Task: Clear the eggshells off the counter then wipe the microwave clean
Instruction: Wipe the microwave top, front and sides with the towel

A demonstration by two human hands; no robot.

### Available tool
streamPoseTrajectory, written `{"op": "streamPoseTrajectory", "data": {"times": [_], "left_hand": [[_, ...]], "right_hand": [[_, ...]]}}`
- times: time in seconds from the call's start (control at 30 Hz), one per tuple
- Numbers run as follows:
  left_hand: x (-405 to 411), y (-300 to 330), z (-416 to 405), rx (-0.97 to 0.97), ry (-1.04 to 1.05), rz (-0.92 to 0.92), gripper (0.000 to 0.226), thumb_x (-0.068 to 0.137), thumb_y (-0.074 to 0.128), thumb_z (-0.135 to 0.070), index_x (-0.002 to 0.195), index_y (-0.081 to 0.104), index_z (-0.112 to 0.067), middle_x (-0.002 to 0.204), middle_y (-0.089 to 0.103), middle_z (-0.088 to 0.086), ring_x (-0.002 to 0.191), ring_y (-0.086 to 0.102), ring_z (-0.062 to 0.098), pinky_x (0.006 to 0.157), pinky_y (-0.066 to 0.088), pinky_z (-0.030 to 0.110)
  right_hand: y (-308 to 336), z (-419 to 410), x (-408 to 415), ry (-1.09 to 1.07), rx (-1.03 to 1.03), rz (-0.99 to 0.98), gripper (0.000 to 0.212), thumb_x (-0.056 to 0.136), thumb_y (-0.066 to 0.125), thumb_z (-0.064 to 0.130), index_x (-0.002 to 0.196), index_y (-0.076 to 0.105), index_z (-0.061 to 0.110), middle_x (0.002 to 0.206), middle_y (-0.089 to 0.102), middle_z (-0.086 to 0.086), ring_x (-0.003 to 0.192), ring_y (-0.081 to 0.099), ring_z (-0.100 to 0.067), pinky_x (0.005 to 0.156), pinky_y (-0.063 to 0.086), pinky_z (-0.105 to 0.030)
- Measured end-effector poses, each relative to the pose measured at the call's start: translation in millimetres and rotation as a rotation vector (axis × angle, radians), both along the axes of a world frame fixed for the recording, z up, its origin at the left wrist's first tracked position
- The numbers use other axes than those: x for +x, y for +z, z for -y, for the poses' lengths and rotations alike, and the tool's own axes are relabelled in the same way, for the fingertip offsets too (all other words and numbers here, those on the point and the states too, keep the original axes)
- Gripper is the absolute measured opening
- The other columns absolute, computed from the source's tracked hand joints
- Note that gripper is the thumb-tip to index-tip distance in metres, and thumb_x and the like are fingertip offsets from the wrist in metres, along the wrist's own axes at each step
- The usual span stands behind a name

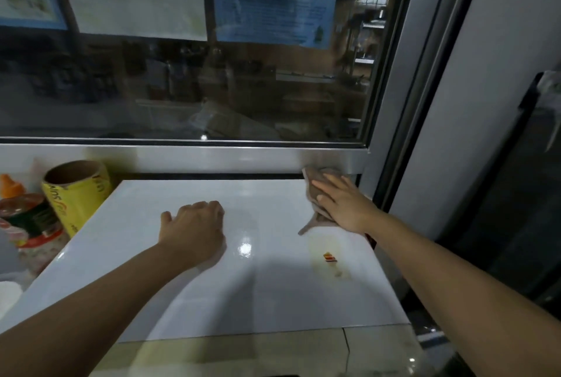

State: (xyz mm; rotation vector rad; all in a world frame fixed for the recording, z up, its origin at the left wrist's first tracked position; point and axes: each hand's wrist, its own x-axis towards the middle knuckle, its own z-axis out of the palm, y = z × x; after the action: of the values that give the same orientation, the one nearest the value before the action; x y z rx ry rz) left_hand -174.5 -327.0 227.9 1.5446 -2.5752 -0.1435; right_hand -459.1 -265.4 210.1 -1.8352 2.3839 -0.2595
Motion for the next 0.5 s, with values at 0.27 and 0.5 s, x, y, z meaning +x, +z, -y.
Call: {"op": "streamPoseTrajectory", "data": {"times": [0.27,0.5], "left_hand": [[-10,-9,-27,-0.019,-0.026,-0.048,0.026,0.091,0.042,-0.032,0.115,0.051,-0.024,0.127,0.051,-0.006,0.118,0.047,0.020,0.094,0.032,0.043],[15,-6,-48,0.011,-0.009,-0.058,0.031,0.091,0.046,-0.034,0.121,0.050,-0.024,0.128,0.051,-0.005,0.117,0.047,0.020,0.093,0.034,0.042]], "right_hand": [[-13,-87,46,0.418,-0.095,-0.063,0.056,0.087,0.010,0.060,0.142,0.012,0.051,0.155,0.006,0.022,0.138,-0.006,-0.003,0.114,-0.006,-0.035],[6,-69,44,0.240,-0.023,-0.084,0.051,0.095,0.029,0.052,0.145,0.019,0.043,0.156,0.008,0.016,0.141,0.007,-0.020,0.115,0.012,-0.044]]}}
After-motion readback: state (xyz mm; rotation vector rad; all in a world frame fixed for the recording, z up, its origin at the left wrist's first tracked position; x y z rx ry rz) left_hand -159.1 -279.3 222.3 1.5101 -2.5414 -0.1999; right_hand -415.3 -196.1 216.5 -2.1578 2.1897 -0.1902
